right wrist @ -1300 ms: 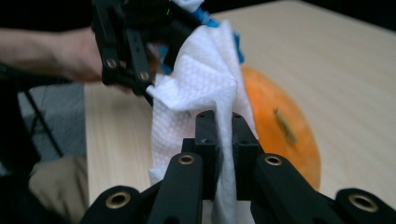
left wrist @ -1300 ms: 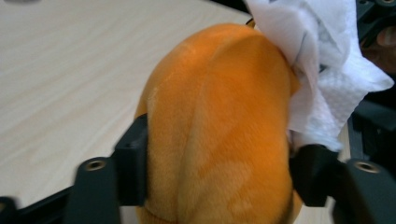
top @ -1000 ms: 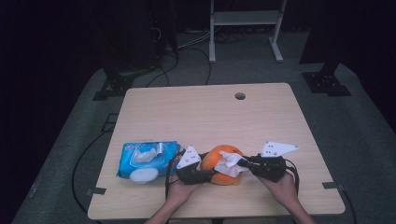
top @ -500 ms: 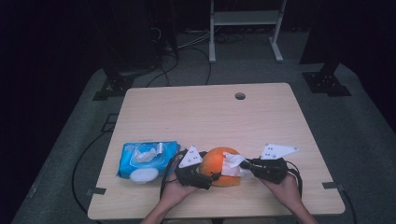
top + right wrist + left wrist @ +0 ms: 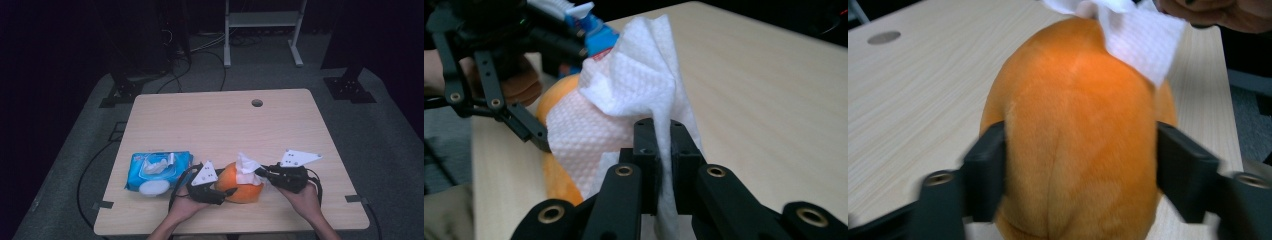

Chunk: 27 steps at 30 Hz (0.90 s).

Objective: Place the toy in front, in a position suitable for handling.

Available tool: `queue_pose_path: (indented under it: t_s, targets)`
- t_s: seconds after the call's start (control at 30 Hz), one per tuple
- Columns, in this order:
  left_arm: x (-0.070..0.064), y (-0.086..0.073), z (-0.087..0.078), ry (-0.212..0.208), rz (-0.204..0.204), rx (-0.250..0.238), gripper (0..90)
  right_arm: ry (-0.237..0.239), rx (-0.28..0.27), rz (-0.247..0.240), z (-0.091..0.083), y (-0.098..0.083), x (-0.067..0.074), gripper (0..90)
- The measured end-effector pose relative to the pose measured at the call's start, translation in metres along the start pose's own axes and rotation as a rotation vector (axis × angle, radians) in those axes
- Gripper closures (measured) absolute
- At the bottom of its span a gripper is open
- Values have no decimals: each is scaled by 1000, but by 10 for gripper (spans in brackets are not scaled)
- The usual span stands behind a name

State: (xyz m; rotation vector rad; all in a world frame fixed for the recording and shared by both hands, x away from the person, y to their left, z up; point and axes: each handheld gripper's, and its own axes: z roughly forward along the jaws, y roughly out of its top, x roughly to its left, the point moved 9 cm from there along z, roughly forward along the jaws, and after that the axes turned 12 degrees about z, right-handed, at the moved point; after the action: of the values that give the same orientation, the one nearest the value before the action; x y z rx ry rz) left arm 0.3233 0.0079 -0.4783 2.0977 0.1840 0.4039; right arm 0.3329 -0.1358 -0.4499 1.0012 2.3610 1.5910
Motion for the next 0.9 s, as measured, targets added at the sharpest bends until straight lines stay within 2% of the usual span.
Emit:
queue_pose_path:
  t_s: [0.03,0.1,0.17,0.2,0.23,0.33,0.4,0.5,0.53,0.6,0.73,0.8,0.83,0.9]
  targets:
    - [2,0,0,-5,-15,15,193,17,1,6,2,-3,2,845]
    - [3,4,-1,-18,-53,-1,101,37,9,-6,4,-4,9,846]
    - [2,4,-1,-24,-51,7,94,52,12,-27,4,-3,16,845]
    - [1,3,-1,-24,-36,13,104,45,14,-47,5,-4,19,845]
    - [0,2,-1,-29,-34,10,155,39,16,-58,4,-4,21,844]
    - [-1,1,-5,-21,-1,9,325,46,11,-52,1,-6,18,842]
    - [-1,1,-4,-4,-6,-4,372,36,13,-17,-5,-9,9,841]
    - [3,3,-6,5,-46,-47,417,-46,31,56,-14,-13,-15,842]
    - [5,3,-5,8,-58,-55,428,-47,21,80,-17,-13,-20,842]
    - [7,6,-2,26,-77,-80,438,-26,-34,112,-25,-6,-22,841]
    - [8,14,11,90,-93,-120,436,6,-101,79,-29,11,-9,839]
    - [6,11,16,86,-95,-109,420,6,-86,52,-23,11,-4,837]
    - [6,10,16,88,-98,-116,409,3,-62,49,-18,8,-3,837]
    - [5,8,14,69,-92,-98,371,-2,-25,34,-12,-2,-5,835]
